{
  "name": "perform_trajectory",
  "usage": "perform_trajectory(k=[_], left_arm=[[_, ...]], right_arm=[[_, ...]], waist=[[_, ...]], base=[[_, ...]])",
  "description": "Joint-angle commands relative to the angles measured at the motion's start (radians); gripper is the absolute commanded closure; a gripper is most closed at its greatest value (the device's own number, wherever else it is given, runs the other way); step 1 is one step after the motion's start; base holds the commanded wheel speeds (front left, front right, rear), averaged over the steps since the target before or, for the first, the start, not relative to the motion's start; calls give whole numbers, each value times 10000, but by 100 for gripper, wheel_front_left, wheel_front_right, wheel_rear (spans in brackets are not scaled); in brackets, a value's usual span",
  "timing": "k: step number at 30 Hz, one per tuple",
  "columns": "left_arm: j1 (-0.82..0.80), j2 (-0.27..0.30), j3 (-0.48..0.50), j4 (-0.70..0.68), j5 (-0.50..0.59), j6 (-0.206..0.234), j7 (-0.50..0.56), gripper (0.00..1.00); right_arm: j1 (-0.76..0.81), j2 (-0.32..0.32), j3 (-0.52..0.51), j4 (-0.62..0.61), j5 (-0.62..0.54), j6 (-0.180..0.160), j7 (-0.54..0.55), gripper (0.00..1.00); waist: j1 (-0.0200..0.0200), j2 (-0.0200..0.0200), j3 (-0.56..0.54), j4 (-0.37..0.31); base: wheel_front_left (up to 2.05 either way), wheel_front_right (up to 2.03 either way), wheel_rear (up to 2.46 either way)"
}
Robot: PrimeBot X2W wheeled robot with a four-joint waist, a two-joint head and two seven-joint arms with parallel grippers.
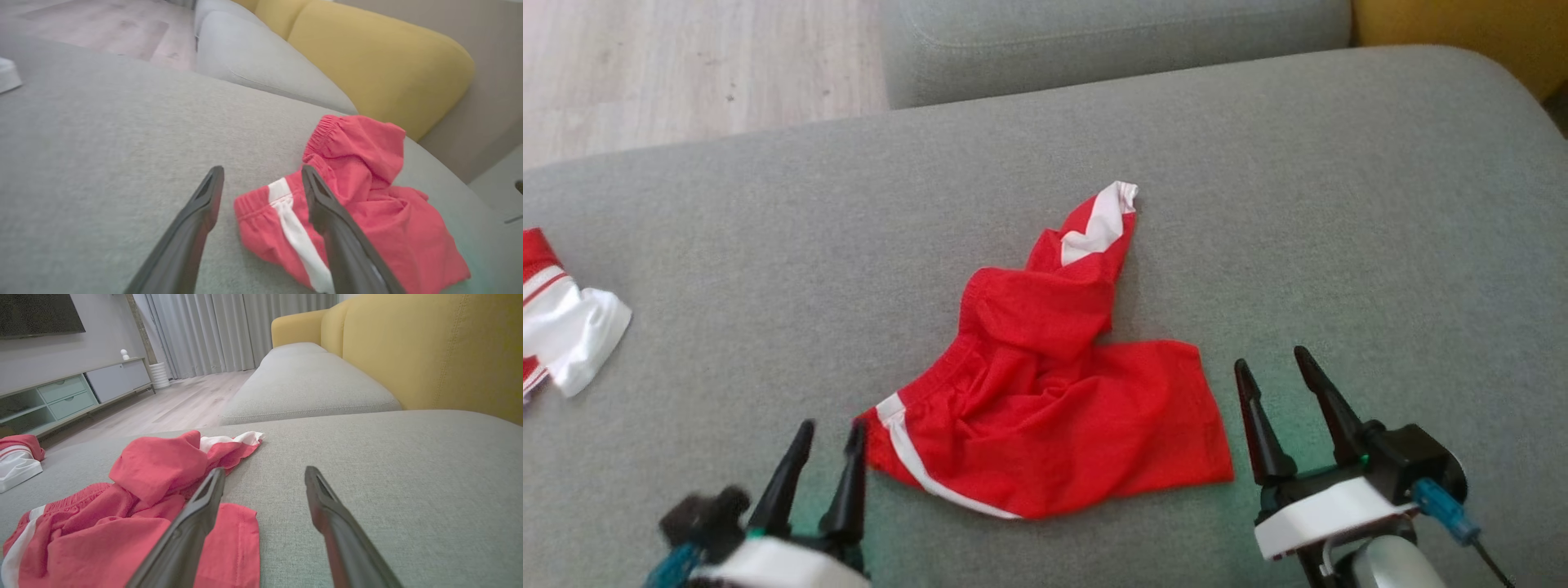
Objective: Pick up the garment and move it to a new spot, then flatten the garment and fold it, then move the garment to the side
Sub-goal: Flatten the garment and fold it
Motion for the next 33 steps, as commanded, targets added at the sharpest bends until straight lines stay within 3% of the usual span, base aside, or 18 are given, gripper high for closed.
perform_trajectory(k=[1, 10, 21, 28, 31, 33], left_arm=[[-687, 232, 178, -264, 117, -59, 103, 0], [-2240, 1153, -1158, 905, 555, -245, 1593, 0], [-3049, 2163, -2752, 1002, -219, -270, 2026, 0], [-3320, 2590, -3546, 996, -506, -271, 1745, 0], [-3365, 2666, -3814, 1005, -437, -271, 1570, 9], [-3368, 2653, -3972, 1016, -438, -271, 1478, 23]], right_arm=[[-244, -35, 273, -326, 65, 67, -111, 0], [-386, -35, 282, -347, 121, 67, -111, 0], [-424, -35, 280, -374, 178, 67, -111, 0], [-469, -35, 274, -334, 166, 67, -111, 0], [-427, -35, 256, -325, 152, 67, -111, 0], [-410, -35, 254, -316, 160, 67, -111, 0]], waist=[[1, 0, 59, -68], [1, 0, 413, -469], [1, 0, 603, -571], [1, 0, 536, -573], [1, 0, 505, -568], [1, 0, 489, -564]], base=[[0, 0, 0], [0, 0, 0], [0, 0, 0], [0, 0, 0], [0, 0, 0], [0, 0, 0]])
